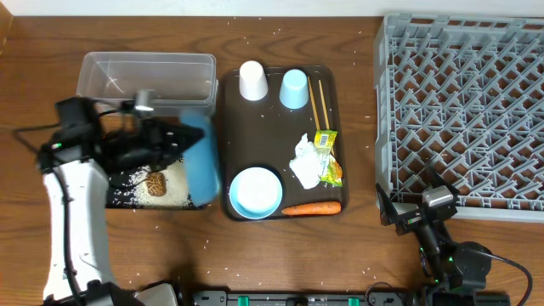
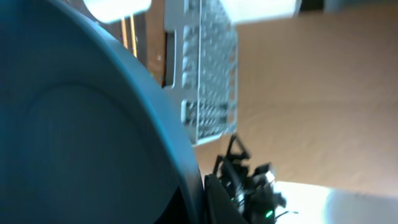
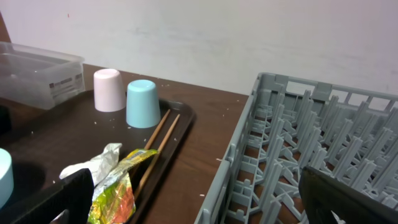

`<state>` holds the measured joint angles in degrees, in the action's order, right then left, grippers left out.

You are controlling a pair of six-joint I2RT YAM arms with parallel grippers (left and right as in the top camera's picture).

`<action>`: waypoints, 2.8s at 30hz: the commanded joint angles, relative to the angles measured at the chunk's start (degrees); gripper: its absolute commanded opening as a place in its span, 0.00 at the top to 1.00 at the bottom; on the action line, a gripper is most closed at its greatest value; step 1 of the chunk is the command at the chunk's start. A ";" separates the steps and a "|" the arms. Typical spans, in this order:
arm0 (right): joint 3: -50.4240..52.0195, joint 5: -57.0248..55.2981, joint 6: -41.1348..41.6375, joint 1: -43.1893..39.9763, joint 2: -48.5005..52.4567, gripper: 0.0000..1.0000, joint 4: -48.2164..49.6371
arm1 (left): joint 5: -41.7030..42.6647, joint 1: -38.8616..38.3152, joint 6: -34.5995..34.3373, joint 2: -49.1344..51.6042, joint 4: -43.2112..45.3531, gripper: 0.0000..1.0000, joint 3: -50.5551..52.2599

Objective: Sort waste into correct bins and load items into the dishwasher rack
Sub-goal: 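Tilt the teal plate, dropping the brown food piece onto the black tray, then carry the teal plate back and set it on the brown tray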

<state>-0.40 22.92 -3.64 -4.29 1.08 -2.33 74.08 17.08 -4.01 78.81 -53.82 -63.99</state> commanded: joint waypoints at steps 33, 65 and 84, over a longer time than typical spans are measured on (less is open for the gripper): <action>0.09 -0.22 -0.72 -1.31 -0.07 0.01 -0.24 | -69.68 -48.83 -14.10 2.97 26.91 0.94 -0.37; 0.09 -0.22 -0.72 -1.31 -0.07 0.01 -0.24 | -69.64 -49.00 -14.34 15.93 38.25 0.93 -0.31; 0.09 -0.22 -0.72 -1.31 -0.07 0.01 -0.24 | -65.53 -49.00 -14.36 12.92 35.82 0.56 -0.33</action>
<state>-0.40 22.92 -3.64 -4.29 1.08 -2.35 7.31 -31.73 -18.24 94.52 -17.12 -63.99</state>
